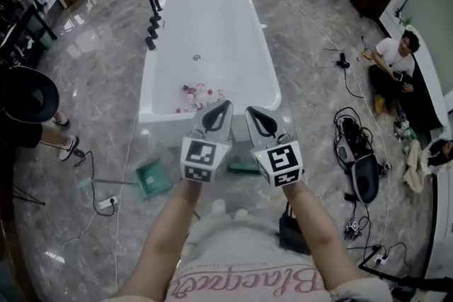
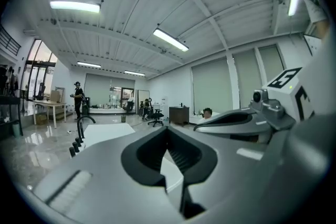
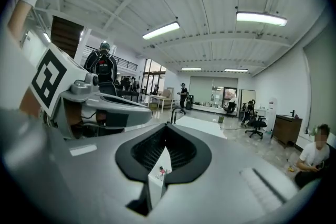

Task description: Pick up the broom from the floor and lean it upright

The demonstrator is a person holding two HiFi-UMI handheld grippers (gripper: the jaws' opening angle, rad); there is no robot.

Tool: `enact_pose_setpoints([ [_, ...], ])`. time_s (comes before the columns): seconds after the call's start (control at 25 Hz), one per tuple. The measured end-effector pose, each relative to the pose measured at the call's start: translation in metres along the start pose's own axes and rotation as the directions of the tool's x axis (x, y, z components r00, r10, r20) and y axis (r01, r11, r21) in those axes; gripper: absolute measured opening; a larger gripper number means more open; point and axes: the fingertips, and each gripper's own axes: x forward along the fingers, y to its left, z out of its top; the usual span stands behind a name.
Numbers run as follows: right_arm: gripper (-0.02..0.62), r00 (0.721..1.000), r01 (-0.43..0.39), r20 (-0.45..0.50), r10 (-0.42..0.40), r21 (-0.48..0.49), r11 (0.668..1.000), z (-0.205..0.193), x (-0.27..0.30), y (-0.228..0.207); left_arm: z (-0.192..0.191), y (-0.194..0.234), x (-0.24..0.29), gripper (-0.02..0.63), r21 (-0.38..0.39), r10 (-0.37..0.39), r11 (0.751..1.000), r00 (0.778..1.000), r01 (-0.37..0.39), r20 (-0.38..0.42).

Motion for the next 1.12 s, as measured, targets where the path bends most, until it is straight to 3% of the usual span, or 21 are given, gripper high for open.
enact_pose_setpoints([
  [0.24, 0.002, 0.992, 0.046, 0.116, -0.050, 0.036, 0.998, 0.065, -0.032, -0.011, 0.073, -0.020, -0.015, -0.002, 0.077, -0.036, 0.997, 0.994, 0.028, 0.105],
  [0.4, 0.001, 0.987, 0.050, 0.152, -0.053, 0.027, 0.998, 0.087, -0.047, -0.008, 0.099, -0.032, -0.026, -0.002, 0.078, -0.031, 0.997, 0.987, 0.018, 0.160],
  [0.84, 0.000, 0.978, 0.068, 0.193, -0.075, 0.045, 0.997, 0.101, -0.071, -0.003, 0.113, -0.056, -0.042, -0.002, 0.071, -0.032, 0.997, 0.976, 0.017, 0.215],
  [1.12, 0.000, 0.981, 0.078, 0.174, -0.086, 0.048, 0.996, 0.098, -0.077, 0.003, 0.111, -0.063, -0.050, -0.002, 0.066, -0.032, 0.998, 0.978, 0.019, 0.207],
])
